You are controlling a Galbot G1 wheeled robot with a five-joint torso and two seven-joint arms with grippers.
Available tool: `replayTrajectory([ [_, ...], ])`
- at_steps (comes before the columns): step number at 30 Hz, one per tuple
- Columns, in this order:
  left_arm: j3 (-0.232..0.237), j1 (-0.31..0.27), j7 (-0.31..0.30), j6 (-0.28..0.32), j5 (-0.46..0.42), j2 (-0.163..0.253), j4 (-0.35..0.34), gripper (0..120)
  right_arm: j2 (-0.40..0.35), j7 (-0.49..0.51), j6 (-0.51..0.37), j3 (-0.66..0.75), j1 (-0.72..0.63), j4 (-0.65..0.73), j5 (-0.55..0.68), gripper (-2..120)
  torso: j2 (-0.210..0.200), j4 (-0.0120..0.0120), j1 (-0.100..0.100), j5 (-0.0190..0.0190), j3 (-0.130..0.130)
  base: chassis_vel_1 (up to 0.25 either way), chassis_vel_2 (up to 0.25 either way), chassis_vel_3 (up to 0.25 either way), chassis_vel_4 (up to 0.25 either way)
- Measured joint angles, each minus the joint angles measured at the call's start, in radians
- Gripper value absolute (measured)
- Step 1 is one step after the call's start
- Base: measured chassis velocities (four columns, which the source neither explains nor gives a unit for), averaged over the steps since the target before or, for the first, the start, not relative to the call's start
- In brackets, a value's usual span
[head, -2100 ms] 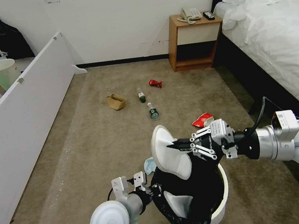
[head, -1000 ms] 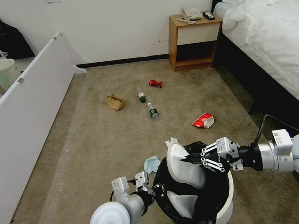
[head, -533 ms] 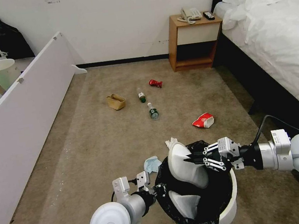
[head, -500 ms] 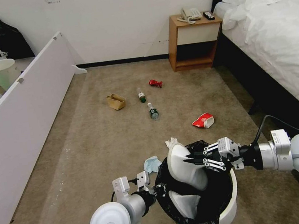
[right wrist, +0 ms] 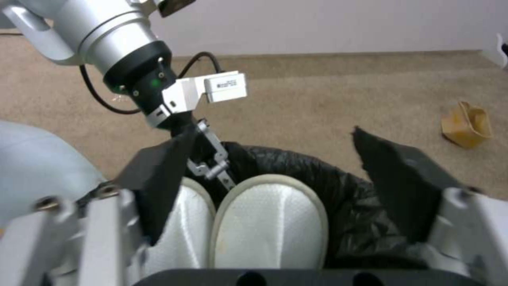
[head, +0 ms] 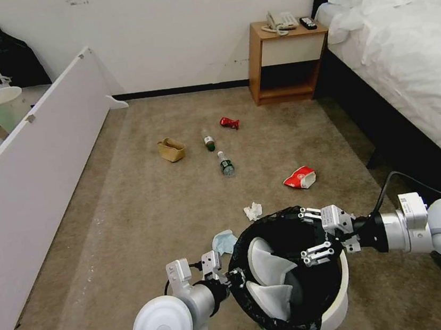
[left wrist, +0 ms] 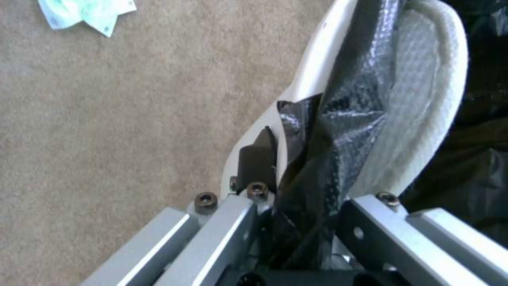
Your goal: Pick up the trash bin, then pick up the garbage from the floor and place it into the trash bin.
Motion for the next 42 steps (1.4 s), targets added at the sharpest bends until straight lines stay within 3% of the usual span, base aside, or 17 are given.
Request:
replayTrajectory([
  [1,0.0,0.0,0.0,0.0,0.0,0.0,0.0,2,0.0,0.0,0.0,0.0,0.0,0.0,0.0,83,0.0,0.0,0.0,0.0,0.0,0.0,0.0,0.0,0.0],
  [3,-0.004,-0.003,0.0,0.0,-0.001,0.002,0.001,2,0.001,-0.003,0.0,0.0,0.0,0.0,0.0,96,0.0,0.0,0.0,0.0,0.0,0.0,0.0,0.0,0.0],
  [6,-0.007,-0.002,0.0,0.0,-0.001,-0.001,0.001,2,0.002,-0.005,0.0,0.0,0.0,0.0,-0.001,99,0.0,0.0,0.0,0.0,0.0,0.0,0.0,0.0,0.0],
  [13,-0.031,0.013,0.012,0.0,0.01,-0.006,0.0,2,0.008,-0.003,0.002,0.017,0.02,0.013,0.006,100,0.0,0.0,0.0,0.0,0.0,0.0,0.0,0.0,0.0],
  [19,-0.079,0.037,0.072,0.0,0.043,0.035,-0.035,2,0.012,0.0,0.01,0.049,0.061,0.034,0.037,100,0.0,0.0001,0.0,-0.0001,0.0,0.0,0.0,0.0,0.0],
  [28,-0.135,0.056,0.106,-0.001,0.085,0.058,-0.085,2,0.038,0.066,0.013,0.07,0.102,0.067,0.058,100,0.0,0.0,0.0,-0.0001,0.0,0.0,0.0,0.0,0.0],
  [42,-0.185,0.099,0.152,-0.015,0.168,0.054,-0.14,2,0.096,0.158,0.006,0.095,0.144,0.093,0.065,100,0.0,0.0001,0.0,-0.0001,0.0,0.0,0.0,0.0,0.0],
])
